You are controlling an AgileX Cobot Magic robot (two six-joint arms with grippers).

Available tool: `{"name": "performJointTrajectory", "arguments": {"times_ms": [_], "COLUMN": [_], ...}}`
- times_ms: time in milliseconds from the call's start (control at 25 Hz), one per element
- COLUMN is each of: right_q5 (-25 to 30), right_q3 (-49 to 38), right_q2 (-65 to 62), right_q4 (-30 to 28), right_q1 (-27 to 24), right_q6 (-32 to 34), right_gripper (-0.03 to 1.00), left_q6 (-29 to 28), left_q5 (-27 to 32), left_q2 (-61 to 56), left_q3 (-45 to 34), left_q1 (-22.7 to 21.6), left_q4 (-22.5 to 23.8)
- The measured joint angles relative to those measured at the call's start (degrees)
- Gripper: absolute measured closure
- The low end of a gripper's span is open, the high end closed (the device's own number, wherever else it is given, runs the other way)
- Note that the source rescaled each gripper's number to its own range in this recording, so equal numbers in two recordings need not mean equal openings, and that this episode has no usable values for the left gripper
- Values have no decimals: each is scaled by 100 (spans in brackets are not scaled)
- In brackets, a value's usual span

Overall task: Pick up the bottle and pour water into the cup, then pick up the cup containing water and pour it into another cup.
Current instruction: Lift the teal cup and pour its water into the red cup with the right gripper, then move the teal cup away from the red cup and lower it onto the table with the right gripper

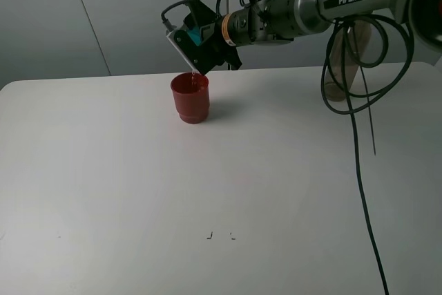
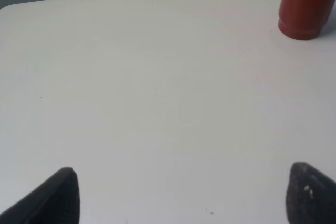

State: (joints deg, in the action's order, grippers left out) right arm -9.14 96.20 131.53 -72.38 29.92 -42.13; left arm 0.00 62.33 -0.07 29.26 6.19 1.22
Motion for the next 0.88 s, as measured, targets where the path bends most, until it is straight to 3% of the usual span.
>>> {"name": "performJointTrajectory", "arguments": {"times_ms": [360,720,880], "right_q5": [11,82,242], "right_q3": [0,0,-109], "right_q2": [0,0,-269], "right_q4": [108,884,1416], "right_q1": [58,62,62], "right_q6": [-23,1599,2689], "right_gripper": [92,92,92], "left_q6": [0,0,0], "left_q5": [0,0,0], "left_q2": [0,0,0], "left_q3": [0,0,0], "left_q1": [0,0,0], "left_q4": [0,0,0]}}
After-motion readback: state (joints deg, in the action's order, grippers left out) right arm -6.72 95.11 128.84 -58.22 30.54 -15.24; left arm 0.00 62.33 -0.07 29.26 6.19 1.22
